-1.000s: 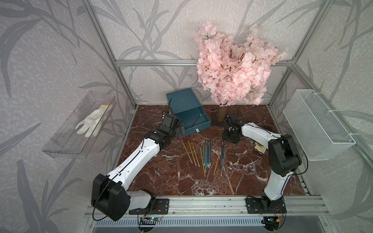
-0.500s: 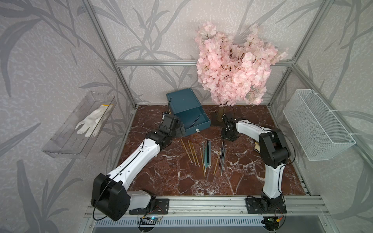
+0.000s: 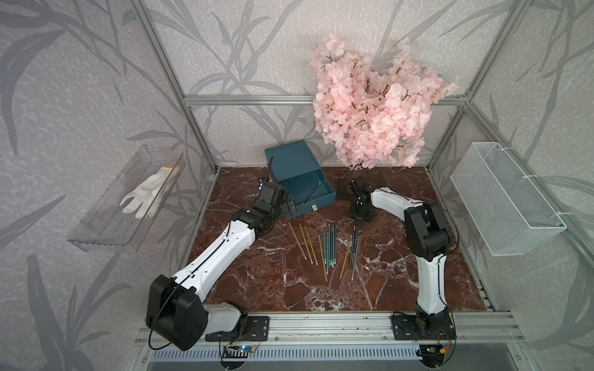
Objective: Please place the pencils in the drawer according to their color
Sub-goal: Pick up the pencil from the center of the board.
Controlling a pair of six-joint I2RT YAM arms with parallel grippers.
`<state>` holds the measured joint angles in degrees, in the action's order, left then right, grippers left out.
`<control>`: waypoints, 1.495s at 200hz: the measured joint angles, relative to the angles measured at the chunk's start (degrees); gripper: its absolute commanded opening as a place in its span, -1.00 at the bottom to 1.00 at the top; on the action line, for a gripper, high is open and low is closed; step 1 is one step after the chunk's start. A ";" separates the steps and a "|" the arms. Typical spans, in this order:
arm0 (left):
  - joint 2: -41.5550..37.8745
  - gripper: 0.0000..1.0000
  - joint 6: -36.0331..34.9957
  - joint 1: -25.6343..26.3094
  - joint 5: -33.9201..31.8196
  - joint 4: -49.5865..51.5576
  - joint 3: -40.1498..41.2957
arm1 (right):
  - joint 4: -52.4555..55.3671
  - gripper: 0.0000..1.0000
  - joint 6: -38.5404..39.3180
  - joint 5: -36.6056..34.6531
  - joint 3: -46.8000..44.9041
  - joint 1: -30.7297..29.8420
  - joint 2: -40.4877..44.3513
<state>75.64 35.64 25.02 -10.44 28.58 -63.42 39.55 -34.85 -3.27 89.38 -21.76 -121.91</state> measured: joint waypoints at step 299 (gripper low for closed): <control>-0.33 1.00 0.61 -0.07 -0.04 -2.91 2.03 | -2.82 -1.00 0.02 1.27 -5.09 0.07 3.19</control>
<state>75.31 36.25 24.95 -10.48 25.67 -61.39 36.73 -34.83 -2.00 84.29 -21.69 -118.72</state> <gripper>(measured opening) 0.999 0.078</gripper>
